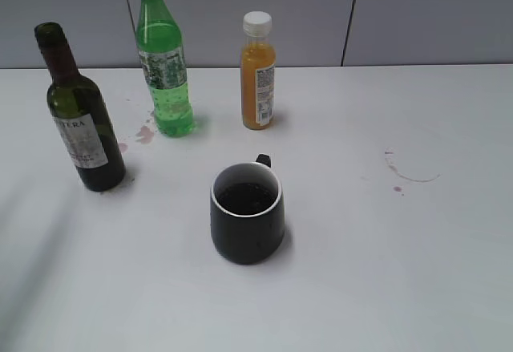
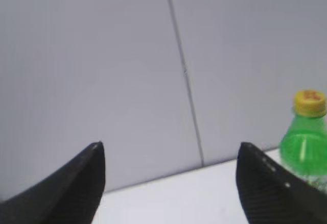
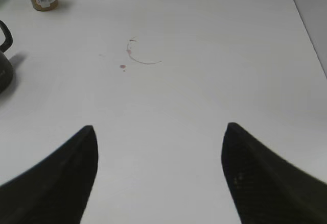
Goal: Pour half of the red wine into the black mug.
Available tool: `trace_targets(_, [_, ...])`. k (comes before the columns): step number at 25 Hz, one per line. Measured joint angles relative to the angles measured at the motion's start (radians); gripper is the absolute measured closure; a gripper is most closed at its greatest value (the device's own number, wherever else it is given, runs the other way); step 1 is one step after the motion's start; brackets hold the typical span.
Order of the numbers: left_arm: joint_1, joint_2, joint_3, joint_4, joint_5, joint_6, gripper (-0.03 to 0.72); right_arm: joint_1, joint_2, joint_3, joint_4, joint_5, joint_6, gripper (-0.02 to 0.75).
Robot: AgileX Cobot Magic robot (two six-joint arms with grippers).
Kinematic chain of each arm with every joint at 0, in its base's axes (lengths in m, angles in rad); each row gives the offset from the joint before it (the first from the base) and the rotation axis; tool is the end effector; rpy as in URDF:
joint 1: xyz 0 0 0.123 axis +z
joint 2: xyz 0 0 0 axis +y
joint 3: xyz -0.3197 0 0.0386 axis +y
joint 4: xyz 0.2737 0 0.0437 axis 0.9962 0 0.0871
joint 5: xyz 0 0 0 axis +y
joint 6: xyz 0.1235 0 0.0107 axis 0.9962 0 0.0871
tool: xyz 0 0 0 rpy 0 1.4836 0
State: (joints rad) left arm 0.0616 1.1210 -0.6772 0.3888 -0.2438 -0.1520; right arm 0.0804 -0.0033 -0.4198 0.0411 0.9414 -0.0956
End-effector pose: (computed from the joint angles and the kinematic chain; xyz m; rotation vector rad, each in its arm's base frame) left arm 0.2843 0.0062 0.3335 0.2082 1.6897 0.1370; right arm 0.0239 0.0061 0.2610 -0.1730 1.9940 0.0390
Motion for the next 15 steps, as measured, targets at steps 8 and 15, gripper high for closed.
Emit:
trace_targets(8, [0.0,-0.203,-0.066,-0.206,0.842,0.024,0.095,0.0,0.0,0.0,0.0,0.0,0.0,0.164])
trace_targets(15, [0.0,-0.279,-0.111,-0.469,1.184,0.261,0.095,0.0,0.0,0.0,0.0,0.0,0.0,0.164])
